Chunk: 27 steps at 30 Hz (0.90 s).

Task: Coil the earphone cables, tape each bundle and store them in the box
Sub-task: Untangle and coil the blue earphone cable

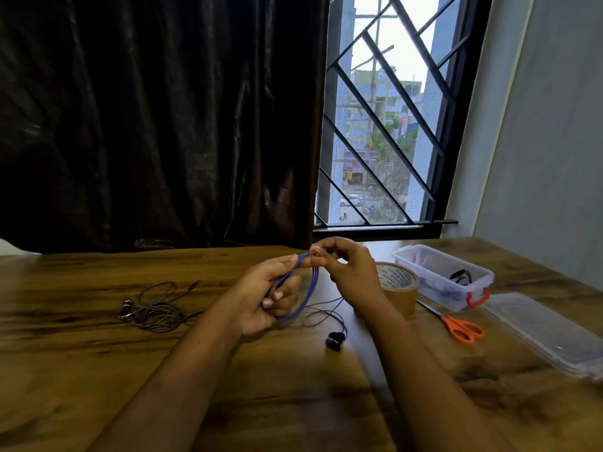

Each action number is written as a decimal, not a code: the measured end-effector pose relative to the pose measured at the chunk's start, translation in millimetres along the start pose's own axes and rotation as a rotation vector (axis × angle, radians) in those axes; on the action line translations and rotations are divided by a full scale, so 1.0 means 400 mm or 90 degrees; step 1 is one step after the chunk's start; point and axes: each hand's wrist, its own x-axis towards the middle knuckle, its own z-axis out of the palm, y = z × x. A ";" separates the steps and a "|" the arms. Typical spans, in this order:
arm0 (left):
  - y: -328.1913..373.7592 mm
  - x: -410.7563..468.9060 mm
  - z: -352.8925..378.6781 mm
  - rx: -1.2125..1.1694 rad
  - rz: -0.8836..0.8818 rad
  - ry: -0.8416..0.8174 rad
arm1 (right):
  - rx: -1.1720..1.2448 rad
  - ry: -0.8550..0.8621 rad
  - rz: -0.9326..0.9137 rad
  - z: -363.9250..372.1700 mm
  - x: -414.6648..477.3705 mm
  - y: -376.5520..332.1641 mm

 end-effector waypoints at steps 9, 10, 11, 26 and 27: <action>0.016 -0.002 0.019 -0.136 0.111 0.043 | -0.041 -0.148 0.101 0.052 -0.032 0.009; 0.019 0.000 0.021 -0.129 0.137 0.072 | -0.077 -0.198 0.099 0.061 -0.038 0.006; 0.019 0.002 0.023 -0.108 0.163 0.102 | -0.117 -0.236 0.093 0.070 -0.044 0.003; -0.029 0.045 -0.103 0.519 0.184 0.336 | -0.283 -0.316 -0.135 0.047 -0.047 -0.090; -0.030 0.044 -0.102 0.488 0.156 0.295 | -0.246 -0.275 -0.141 0.040 -0.043 -0.095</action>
